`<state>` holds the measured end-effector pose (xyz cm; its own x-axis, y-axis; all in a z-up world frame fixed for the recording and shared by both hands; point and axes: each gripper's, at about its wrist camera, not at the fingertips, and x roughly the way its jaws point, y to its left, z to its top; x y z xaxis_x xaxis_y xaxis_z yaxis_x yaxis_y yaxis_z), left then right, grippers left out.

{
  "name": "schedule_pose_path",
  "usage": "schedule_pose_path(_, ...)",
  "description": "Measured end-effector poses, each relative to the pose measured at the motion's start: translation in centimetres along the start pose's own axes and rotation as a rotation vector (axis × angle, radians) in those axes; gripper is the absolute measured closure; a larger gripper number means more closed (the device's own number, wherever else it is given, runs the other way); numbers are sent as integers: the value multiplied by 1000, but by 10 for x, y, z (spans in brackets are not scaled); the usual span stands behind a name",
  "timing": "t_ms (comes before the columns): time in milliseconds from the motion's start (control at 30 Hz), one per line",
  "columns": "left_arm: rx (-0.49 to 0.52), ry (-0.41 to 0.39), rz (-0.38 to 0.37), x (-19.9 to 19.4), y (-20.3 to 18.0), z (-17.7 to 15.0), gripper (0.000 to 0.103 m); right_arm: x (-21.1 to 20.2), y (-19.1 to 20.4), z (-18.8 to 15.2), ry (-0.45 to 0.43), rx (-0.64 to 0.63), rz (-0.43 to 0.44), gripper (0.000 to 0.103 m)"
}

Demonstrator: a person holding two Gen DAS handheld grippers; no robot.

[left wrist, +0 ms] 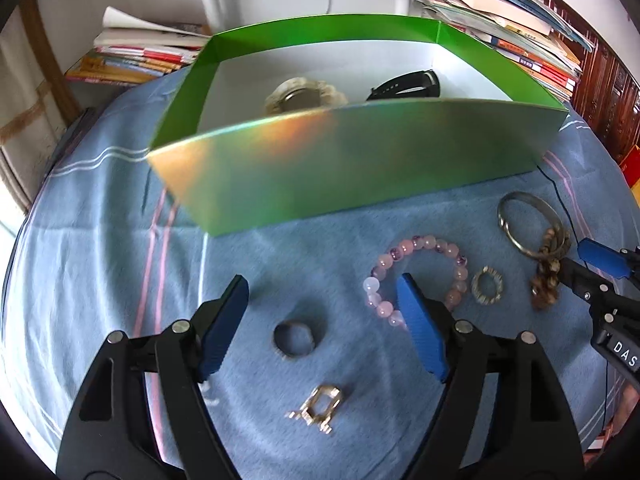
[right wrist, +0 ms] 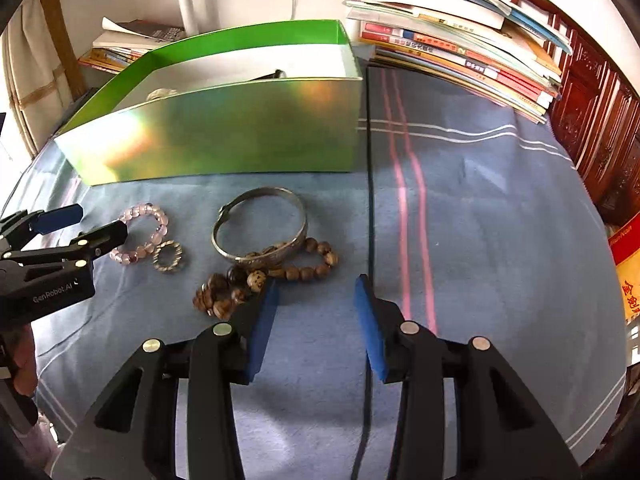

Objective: Organize jewelry
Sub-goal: 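Move the open right tool over the wooden bead bracelet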

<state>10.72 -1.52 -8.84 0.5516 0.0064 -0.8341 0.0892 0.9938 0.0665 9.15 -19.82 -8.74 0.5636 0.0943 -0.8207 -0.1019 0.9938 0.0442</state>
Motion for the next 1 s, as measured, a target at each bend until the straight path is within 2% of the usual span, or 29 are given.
schedule_pose_path(133,-10,-2,10,-5,6,-8,27,-13,-8,2,-39,49,58,60)
schedule_pose_path(200,-18,-4,15,-8,6,-13,27,-13,-9,5,-55,71,57,60)
schedule_pose_path(300,-27,-25,36,-12,3,-18,27,-2,-6,4,-26,70,11,60)
schedule_pose_path(467,-87,-67,53,-16,0,-28,27,0,1,-3,-45,30,-49,58)
schedule_pose_path(700,-118,-95,39,-15,3,-33,23,-6,-23,-8,-22,66,-110,51)
schedule_pose_path(800,-116,-96,33,-15,4,-32,23,-9,-19,-11,-3,54,-75,51)
schedule_pose_path(867,-116,-97,29,-15,5,-32,23,-9,-9,-10,3,37,-19,54)
schedule_pose_path(900,-115,-97,26,-15,5,-31,23,-9,-4,-10,2,26,-3,58)
schedule_pose_path(1000,-115,-97,16,-15,6,-32,22,-7,11,-9,-5,-3,19,60)
